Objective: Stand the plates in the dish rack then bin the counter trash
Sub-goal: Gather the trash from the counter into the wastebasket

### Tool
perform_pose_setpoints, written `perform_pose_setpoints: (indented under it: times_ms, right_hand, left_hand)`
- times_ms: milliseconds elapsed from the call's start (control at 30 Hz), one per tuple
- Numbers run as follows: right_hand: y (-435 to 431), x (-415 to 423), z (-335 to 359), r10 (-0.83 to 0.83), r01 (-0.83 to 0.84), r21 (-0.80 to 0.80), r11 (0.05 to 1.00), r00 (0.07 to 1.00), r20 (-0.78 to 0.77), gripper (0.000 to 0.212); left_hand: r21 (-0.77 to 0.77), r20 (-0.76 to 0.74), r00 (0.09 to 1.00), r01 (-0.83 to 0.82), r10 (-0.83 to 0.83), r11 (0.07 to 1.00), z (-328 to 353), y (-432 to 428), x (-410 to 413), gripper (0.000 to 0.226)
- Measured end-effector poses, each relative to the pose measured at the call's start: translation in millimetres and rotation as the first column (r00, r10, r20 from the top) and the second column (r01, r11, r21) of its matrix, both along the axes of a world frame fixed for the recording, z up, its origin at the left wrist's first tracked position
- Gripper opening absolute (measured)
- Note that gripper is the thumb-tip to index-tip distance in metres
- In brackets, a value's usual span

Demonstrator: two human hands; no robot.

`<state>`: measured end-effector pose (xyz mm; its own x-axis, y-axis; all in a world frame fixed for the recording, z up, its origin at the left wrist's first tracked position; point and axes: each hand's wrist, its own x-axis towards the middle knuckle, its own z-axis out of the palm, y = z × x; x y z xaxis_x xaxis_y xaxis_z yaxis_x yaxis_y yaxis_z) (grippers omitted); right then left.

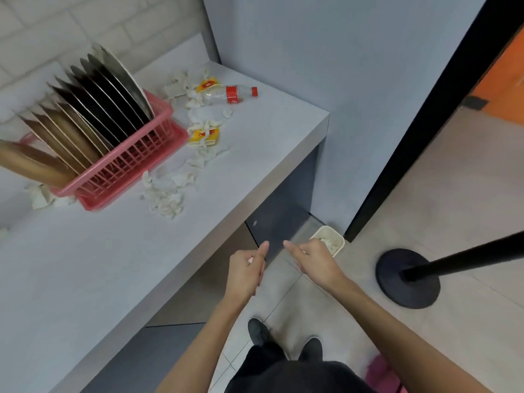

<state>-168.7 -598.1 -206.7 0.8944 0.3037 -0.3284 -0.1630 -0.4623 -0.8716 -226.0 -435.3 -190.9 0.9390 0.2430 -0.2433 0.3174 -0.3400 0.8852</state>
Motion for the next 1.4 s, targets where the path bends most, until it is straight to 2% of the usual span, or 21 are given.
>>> perform_pose_setpoints:
  times_ms: [200,467,633,833,1100,1233,1400]
  right_hand:
    - [-28,23,-13,-0.111,0.113,0.021,0.993,0.991,-0.081,0.058]
    - [-35,65,-12,-0.158,0.154,-0.073,0.985,0.986,-0.051,0.057]
    - [-26,93,-18,-0.161,0.148,-0.159,0.976,0.984,-0.076,0.046]
    - [-17,114,-31,-0.189,0.166,-0.172,0.971,0.974,-0.127,0.033]
    - [-28,134,-32,-0.220,0.198,-0.161,0.967,0.966,-0.134,0.046]
    - [-41,141,-30,-0.153,0.130,-0.194,0.972,0.983,-0.106,0.053]
    - [-56,145,-33,-0.084,0.064,-0.232,0.971,0.994,-0.077,0.026]
  left_hand:
    - [-0.010,-0.020,1.000,0.017,-0.017,1.000,-13,-23,39,0.063]
    - [0.011,-0.063,0.995,0.080,-0.079,0.997,-28,-29,95,0.054]
    - [0.007,-0.091,0.992,0.090,-0.089,0.996,-32,-21,130,0.059]
    - [0.032,-0.149,0.967,0.215,-0.208,0.976,-43,-11,160,0.060]
    - [0.039,-0.133,0.960,0.253,-0.246,0.967,-44,-15,188,0.060]
    - [0.000,-0.112,0.971,0.215,-0.213,0.977,-47,-25,192,0.061]
    - [-0.045,-0.118,0.969,0.212,-0.216,0.976,-52,-36,189,0.050]
